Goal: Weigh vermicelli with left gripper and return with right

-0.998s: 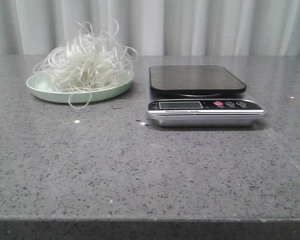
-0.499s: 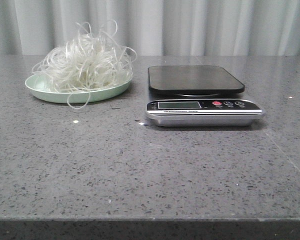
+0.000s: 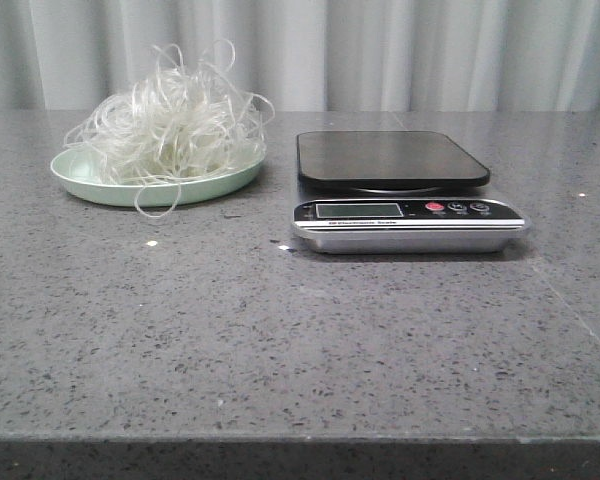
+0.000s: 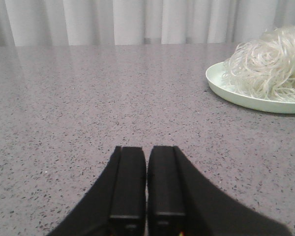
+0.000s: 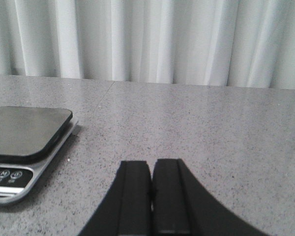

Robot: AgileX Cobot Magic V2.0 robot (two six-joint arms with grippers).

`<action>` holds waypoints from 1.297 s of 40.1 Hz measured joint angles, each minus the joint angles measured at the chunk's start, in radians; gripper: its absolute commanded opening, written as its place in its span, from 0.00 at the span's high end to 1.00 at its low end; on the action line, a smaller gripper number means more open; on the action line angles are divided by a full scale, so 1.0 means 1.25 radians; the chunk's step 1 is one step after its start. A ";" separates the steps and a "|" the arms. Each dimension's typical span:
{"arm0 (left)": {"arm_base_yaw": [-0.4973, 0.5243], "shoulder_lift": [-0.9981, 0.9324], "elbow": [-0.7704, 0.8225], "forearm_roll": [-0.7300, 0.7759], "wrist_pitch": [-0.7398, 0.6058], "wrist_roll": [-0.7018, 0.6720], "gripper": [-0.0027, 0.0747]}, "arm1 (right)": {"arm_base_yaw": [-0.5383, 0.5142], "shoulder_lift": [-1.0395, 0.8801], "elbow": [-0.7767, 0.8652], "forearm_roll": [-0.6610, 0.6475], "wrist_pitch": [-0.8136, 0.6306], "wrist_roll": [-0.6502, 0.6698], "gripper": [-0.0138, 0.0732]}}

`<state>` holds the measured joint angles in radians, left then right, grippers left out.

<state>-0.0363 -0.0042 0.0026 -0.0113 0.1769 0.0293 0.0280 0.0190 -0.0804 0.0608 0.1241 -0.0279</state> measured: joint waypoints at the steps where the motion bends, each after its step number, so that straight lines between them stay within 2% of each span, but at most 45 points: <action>1: 0.000 0.000 0.000 0.000 0.000 0.000 0.79 | 0.000 -0.012 0.015 -0.001 -0.001 0.001 0.67; 9: 0.000 0.000 0.000 0.000 0.001 0.000 0.79 | -0.002 -0.023 0.084 0.002 -0.016 0.001 0.67; 27: 0.000 0.000 0.000 0.000 0.001 0.000 0.79 | -0.003 -0.024 0.087 0.006 -0.018 0.003 0.67; 39: 0.000 0.000 0.000 0.000 0.001 0.000 0.79 | -0.057 -0.024 0.087 0.020 -0.018 0.003 0.67; 52: 0.000 0.000 0.000 0.000 0.001 0.000 0.79 | -0.059 -0.024 0.087 0.027 -0.018 0.003 0.67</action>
<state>-0.0363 -0.0042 0.0026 -0.0113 0.1785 0.0293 -0.0452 -0.0109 0.0278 0.0941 0.1021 -0.0240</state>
